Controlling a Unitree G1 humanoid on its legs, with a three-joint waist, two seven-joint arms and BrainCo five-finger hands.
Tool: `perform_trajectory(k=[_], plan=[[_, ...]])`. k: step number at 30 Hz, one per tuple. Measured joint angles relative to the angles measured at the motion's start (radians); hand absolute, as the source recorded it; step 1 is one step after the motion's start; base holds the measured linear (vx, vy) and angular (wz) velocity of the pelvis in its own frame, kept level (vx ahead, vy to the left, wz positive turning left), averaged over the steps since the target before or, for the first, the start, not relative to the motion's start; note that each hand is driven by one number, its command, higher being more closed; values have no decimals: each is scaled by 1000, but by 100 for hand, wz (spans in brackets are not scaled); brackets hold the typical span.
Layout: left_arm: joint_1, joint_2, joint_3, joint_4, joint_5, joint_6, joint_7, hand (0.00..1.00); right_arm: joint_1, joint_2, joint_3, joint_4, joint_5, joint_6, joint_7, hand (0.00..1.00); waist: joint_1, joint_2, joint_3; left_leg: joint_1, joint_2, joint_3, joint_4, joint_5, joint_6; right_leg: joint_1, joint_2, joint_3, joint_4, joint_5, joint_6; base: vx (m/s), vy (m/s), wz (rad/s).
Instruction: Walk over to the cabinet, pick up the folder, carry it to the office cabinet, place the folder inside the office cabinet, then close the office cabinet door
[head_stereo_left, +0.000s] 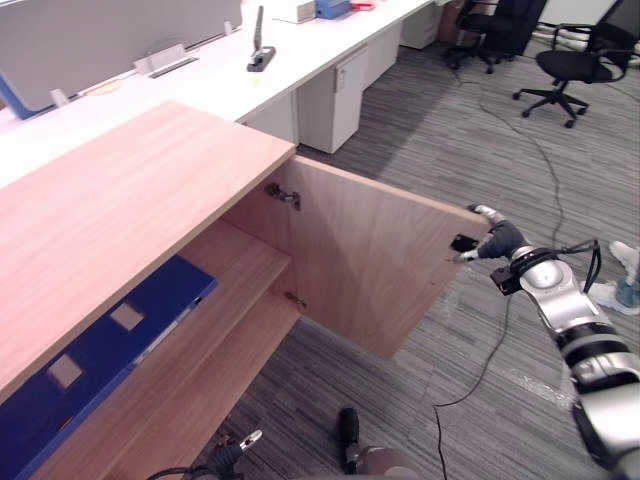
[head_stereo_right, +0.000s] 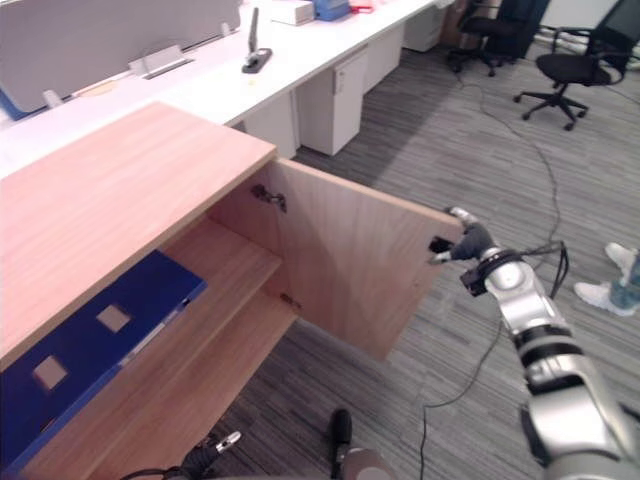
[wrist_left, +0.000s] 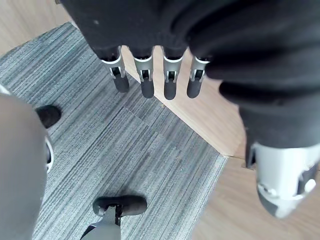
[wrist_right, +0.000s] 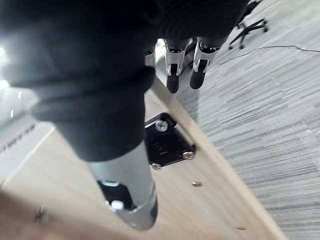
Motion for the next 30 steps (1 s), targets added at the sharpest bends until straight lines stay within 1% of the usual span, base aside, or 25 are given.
perform_trajectory(k=[1, 2, 3, 4, 5, 6, 7, 8, 9, 10, 11, 12, 13, 14, 15, 16, 17, 19, 20, 25, 26, 27, 28, 29, 30], plan=[[1, 6, 11, 1, 0, 0, 0, 0, 14, -57, 51, -88, 37, -1, 42, 0, -5, -5, -3, -3, 1, 3, 0, 0, 1, -6, 3, 6, 0, 2, -2, 3, 10, -23], [-1, 9, 28, 0, 0, -2, 0, 0, 33, -130, 108, -197, 104, -1, 114, 0, -6, -11, -6, -2, 2, 8, 1, 1, 7, -9, 8, 14, 0, 3, -4, -7, 10, -20], [-2, 10, 38, -1, 0, -4, 0, 0, 53, -174, 144, -277, 144, -2, 164, 0, -5, -16, -9, -2, 3, 10, 2, 1, 11, -10, 13, 15, 0, 4, -6, -13, 3, -12], [-2, 10, 45, -2, 1, -7, -1, 0, 90, -214, 157, -369, 182, -3, 210, 0, -3, -22, -12, -2, 5, 9, 2, 1, 13, -10, 17, 15, 0, 4, -8, 0, 0, 0], [-2, 10, 54, -2, 1, -11, -1, 0, 159, -253, 157, -469, 249, 0, 262, 0, 4, -29, -12, -2, 7, 7, 3, 1, 13, -9, 18, 15, 0, 3, -10, -33, 9, 3], [-2, 9, 65, -4, 1, -13, -2, 0, 264, -285, 139, -568, 311, -9, 301, 0, 16, -38, -12, -5, 7, 0, 3, 0, 13, -9, 17, 15, 0, 3, -10, -35, 21, 5], [0, 9, 70, -3, 2, -13, -2, 0, 312, -286, 119, -616, 335, -10, 311, 0, 22, -40, -12, -6, 7, -3, 3, 0, 13, -9, 17, 14, 0, 3, -10, -35, 44, 14], [-1, 5, 84, -3, 2, -13, -2, 0, 411, -284, 73, -706, 386, -8, 315, 0, 40, -46, -8, -12, 5, -11, 5, 0, 13, -9, 13, 11, 0, 3, -10, -18, 36, 15], [-1, 4, 89, -5, 2, -13, -2, 0, 453, -284, 47, -738, 409, -8, 316, 0, 51, -48, -7, -13, 3, -15, 5, -1, 14, -9, 10, 8, 0, 3, -10, -9, 68, 21], [1, 4, 104, -11, 2, -13, -2, 0, 525, -305, 0, -786, 428, 0, 380, 0, 62, -49, -6, -14, -1, -24, 6, -2, 16, -5, 3, 5, 0, 4, -10, 8, 99, 22], [12, 9, 119, -15, 1, -13, -2, 0, 627, -372, -25, -824, 447, 16, 443, 0, 67, -54, -4, -15, -4, -31, 7, -4, 20, -1, -3, 1, 0, 4, -10, 13, 111, 18], [21, 12, 131, -19, 1, -13, -1, 0, 674, -404, -29, -833, 447, 26, 463, 0, 67, -58, -3, -15, -6, -31, 7, -6, 22, -1, -6, 1, 0, 6, -11, 14, 123, 7], [31, 23, 150, -23, 1, -13, 0, 0, 787, -438, -51, -834, 453, 54, 497, 0, 64, -66, 1, -16, -10, -30, 12, -12, 29, 0, -12, 2, 0, 7, -10, 0, 123, -6], [39, 33, 168, -23, 1, -13, 0, 0, 870, -445, -69, -834, 470, 80, 521, 0, 57, -84, 12, -18, -13, -26, 19, -19, 30, -1, -19, 4, 0, 11, -6, -9, 122, -9], [43, 37, 176, -22, 1, -13, 0, 0, 898, -445, -79, -836, 485, 89, 532, 0, 54, -91, 15, -19, -16, -25, 21, -20, 31, -2, -22, 7, 0, 12, -5, -25, 116, -14], [50, 41, 186, -22, 1, -12, 0, 0, 947, -447, -109, -852, 500, 99, 548, 0, 44, -102, 20, -19, -23, -20, 26, -25, 35, -5, -27, 17, 0, 17, -4, -41, 139, -18], [48, 41, 193, -22, 0, -13, 0, 0, 971, -451, -121, -869, 525, 105, 559, 0, 44, -108, 21, -19, -27, -12, 38, -35, 41, -5, -31, 23, 0, 20, 0, -41, 128, -17], [40, 41, 195, -24, -1, -13, 0, 0, 981, -451, -137, -894, 553, 113, 572, 0, 45, -108, 21, -26, -32, -10, 53, -46, 41, -6, -35, 25, 0, 24, 5, -48, 102, -5], [39, 41, 199, -26, -3, -14, 0, 0, 981, -451, -138, -907, 566, 117, 573, 0, 51, -108, 22, -31, -36, -11, 61, -52, 44, -8, -41, 26, 0, 25, 7, -39, 71, 1], [52, 39, 221, -25, -5, -13, 2, 0, 939, -445, -119, -890, 561, 119, 571, 0, 71, -104, 25, -51, -43, -31, 79, -63, 49, -12, -61, 18, 0, 26, 7, -29, 77, 10], [53, 36, 221, -25, -9, -13, 3, 0, 885, -415, -90, -846, 557, 116, 562, 0, 77, -102, 26, -61, -44, -41, 88, -66, 53, -12, -69, 10, 0, 26, 8, -28, 93, 32], [54, 31, 220, -26, -16, -13, 4, 0, 819, -348, -66, -762, 555, 115, 553, 0, 81, -98, 28, -75, -46, -64, 96, -69, 57, -11, -78, -7, 0, 26, 8, -29, 92, 37], [53, 28, 219, -26, -21, -13, 5, 0, 784, -305, -55, -708, 548, 110, 537, 0, 81, -94, 29, -84, -46, -76, 103, -69, 58, -10, -83, -16, 0, 26, 9, -30, 70, 50], [55, 17, 215, -33, -28, -13, 12, 0, 720, -197, -53, -578, 501, 91, 491, 0, 89, -85, 30, -96, -47, -98, 108, -64, 49, -6, -95, -41, 0, 25, 10, -20, 44, 46], [55, 10, 210, -33, -30, -13, 14, 0, 684, -134, -56, -495, 474, 81, 465, 0, 93, -79, 30, -103, -50, -116, 110, -64, 48, -3, -102, -54, 0, 24, 12, -22, 53, 67]])
